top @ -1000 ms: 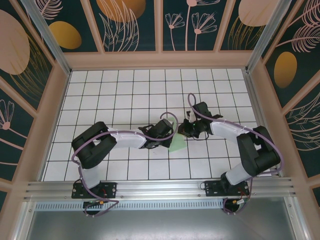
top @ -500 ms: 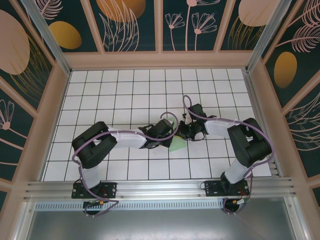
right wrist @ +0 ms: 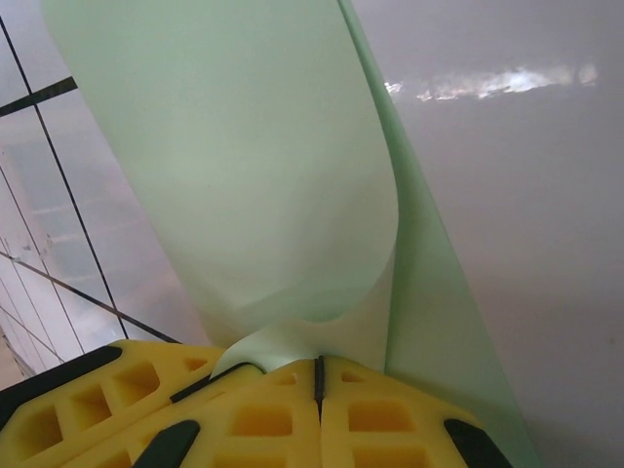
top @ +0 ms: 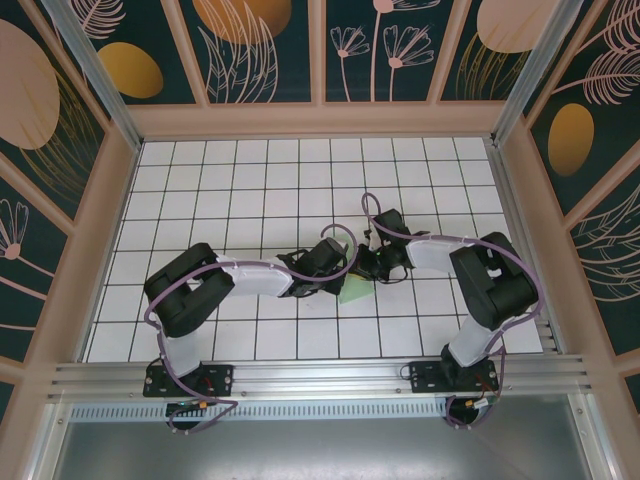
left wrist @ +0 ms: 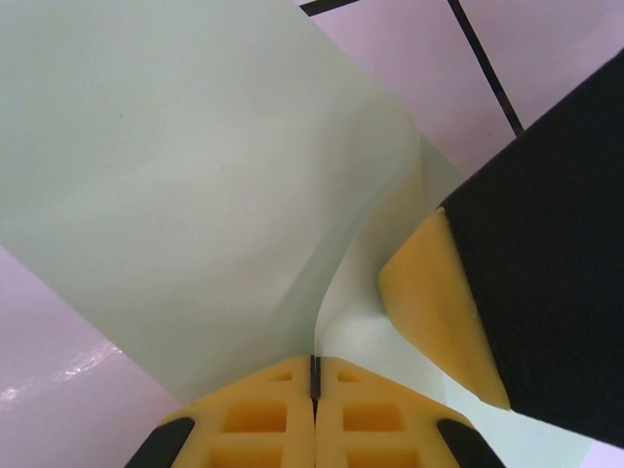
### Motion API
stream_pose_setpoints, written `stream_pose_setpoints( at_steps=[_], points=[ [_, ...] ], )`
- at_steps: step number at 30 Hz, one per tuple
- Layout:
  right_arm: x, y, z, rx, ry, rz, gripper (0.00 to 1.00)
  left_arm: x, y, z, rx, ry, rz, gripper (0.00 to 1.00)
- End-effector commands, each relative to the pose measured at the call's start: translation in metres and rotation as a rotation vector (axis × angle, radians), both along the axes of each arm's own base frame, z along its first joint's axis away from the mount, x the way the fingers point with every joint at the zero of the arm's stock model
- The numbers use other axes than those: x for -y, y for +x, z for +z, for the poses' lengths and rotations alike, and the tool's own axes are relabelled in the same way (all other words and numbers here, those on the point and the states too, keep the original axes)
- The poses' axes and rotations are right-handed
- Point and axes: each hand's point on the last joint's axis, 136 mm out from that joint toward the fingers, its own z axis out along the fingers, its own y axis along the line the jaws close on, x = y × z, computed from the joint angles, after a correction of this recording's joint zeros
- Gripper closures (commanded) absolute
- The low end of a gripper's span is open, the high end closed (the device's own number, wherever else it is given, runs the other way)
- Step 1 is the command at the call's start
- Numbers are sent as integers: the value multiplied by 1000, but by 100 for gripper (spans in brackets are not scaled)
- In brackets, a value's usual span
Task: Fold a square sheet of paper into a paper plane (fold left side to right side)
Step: Fold the triangle a second time at the center of the table.
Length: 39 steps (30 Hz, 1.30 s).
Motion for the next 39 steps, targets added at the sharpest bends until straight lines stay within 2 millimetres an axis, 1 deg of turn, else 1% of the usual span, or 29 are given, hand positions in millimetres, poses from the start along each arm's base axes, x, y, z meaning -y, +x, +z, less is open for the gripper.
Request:
stream_pose_setpoints(
  at_steps=[1, 6, 7, 9, 12, 16, 17, 19, 22, 26, 29, 32, 35, 37, 39],
  points=[
    [9, -3, -14, -17, -80, 7, 92, -16, -6, -24, -53, 74, 19, 92],
    [19, -14, -28, -59, -125, 8, 92, -14, -3, -15, -39, 54, 30, 91],
    [20, -16, -30, -67, -129, 7, 92, -13, -3, -12, -37, 48, 31, 90],
    [23, -21, -34, -79, -141, 7, 93, -12, -1, -5, -25, 37, 37, 83],
    [27, -25, -39, -90, -155, 6, 93, -13, 2, 12, -1, 23, 51, 76],
    [27, -28, -41, -95, -151, 8, 92, -15, 4, 41, 39, -19, 63, 71],
    [27, -27, -41, -93, -150, 7, 93, -15, 3, 57, 56, -53, 61, 71],
    [26, -27, -41, -89, -145, 7, 93, -14, -1, 69, 59, -99, 55, 70],
    [26, -25, -39, -83, -144, 8, 92, -9, -15, 79, 29, -182, 11, 68],
    [25, -24, -39, -78, -144, 9, 93, 10, -38, 80, -42, -299, -63, 68],
    [26, -24, -39, -79, -146, 8, 93, 27, -49, 78, -85, -348, -97, 68],
    [26, -24, -40, -80, -144, 7, 93, 36, -50, 72, -112, -377, -94, 68],
    [25, -25, -40, -80, -145, 12, 93, 39, -46, 64, -118, -364, -76, 68],
    [26, -25, -40, -80, -149, 11, 93, 42, -43, 62, -116, -361, -77, 67],
    [27, -24, -40, -79, -152, 12, 93, 42, -44, 47, -137, -332, -77, 67]
  ],
)
